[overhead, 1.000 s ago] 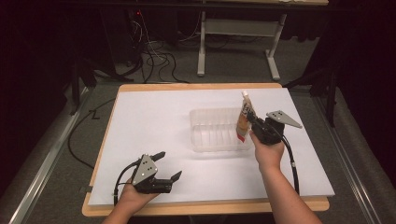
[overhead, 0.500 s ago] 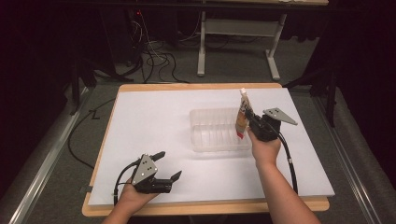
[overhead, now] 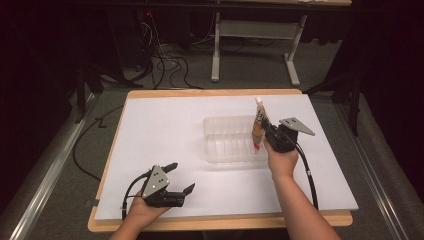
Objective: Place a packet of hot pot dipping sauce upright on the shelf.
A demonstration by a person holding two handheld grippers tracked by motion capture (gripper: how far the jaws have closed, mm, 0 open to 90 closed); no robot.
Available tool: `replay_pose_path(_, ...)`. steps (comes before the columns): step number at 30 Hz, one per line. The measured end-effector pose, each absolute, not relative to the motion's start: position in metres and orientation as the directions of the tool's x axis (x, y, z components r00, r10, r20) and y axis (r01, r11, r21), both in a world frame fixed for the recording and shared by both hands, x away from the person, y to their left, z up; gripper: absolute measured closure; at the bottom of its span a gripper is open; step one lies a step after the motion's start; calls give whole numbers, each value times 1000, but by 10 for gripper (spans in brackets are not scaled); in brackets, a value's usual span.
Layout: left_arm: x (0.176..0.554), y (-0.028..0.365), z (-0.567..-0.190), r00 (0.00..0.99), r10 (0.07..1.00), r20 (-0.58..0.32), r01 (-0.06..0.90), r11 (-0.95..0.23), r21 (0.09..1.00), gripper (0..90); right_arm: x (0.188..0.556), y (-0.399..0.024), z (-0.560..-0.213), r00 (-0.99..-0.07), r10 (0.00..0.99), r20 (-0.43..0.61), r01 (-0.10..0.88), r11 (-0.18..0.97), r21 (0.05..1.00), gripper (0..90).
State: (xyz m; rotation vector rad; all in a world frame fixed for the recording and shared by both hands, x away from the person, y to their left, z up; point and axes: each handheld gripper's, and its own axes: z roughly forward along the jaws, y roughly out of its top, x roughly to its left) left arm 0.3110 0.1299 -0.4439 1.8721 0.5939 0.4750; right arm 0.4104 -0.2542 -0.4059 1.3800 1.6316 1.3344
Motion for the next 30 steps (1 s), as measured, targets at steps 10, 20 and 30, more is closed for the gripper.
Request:
replay_pose_path(10, 311, 130, -444, 798, 601, 51, 176, -313, 933, 146, 411, -252, -414, -261, 954, 146, 351, -47, 935, 900)
replay_pose_path(20, 311, 130, -444, 797, 602, 50, 177, -312, 934, 146, 409, -254, -421, -264, 953, 151, 362, -47, 931, 900)
replay_pose_path(30, 311, 130, -444, 798, 600, 52, 177, -316, 932, 146, 405, -254, -427, -269, 952, 147, 374, -37, 927, 894)
